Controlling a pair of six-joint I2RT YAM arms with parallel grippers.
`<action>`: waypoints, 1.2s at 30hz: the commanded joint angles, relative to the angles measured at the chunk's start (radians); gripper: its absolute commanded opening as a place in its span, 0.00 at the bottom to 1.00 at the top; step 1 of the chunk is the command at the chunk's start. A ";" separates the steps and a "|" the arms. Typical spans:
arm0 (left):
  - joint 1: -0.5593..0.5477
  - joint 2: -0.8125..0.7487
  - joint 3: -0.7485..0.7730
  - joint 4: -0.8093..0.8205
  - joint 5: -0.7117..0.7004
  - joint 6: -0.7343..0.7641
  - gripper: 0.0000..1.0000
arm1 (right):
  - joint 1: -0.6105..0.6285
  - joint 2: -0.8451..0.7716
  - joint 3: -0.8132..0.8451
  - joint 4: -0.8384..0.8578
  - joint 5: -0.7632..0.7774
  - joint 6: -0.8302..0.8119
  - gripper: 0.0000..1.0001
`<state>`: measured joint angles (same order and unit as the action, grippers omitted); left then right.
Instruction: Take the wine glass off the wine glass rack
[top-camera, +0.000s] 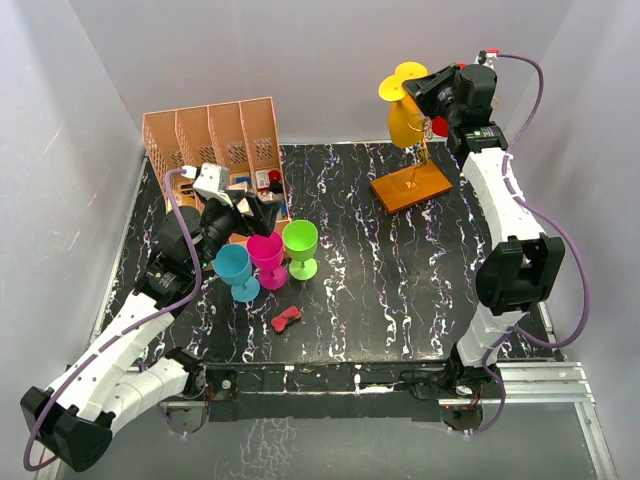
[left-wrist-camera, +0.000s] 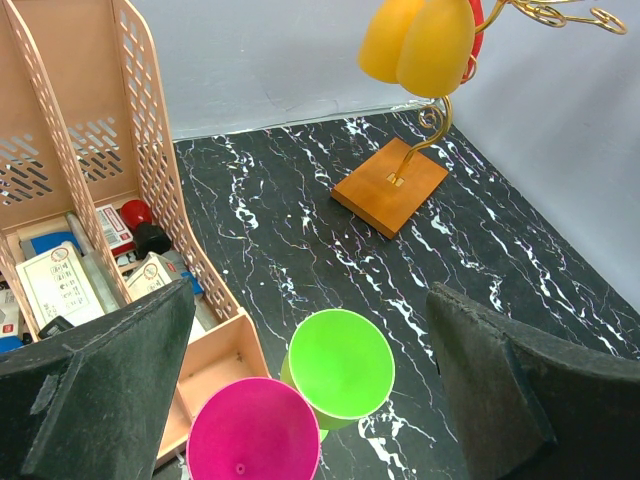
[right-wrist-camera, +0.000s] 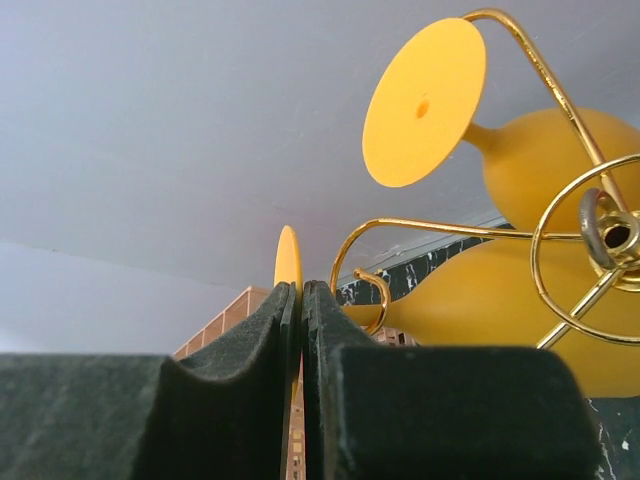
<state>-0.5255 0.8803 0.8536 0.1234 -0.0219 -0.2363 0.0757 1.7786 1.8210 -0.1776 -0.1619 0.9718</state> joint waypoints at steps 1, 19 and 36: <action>0.005 -0.012 0.019 0.012 0.002 0.005 0.97 | -0.007 -0.046 0.012 0.085 -0.046 0.048 0.08; 0.004 -0.019 0.019 0.010 -0.002 0.004 0.97 | -0.006 0.059 0.115 0.019 -0.070 0.134 0.08; 0.004 -0.015 0.020 0.010 -0.002 0.003 0.97 | 0.011 0.082 0.170 -0.059 0.121 0.109 0.08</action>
<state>-0.5255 0.8799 0.8536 0.1226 -0.0223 -0.2363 0.0849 1.8828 1.9373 -0.2623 -0.1215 1.0985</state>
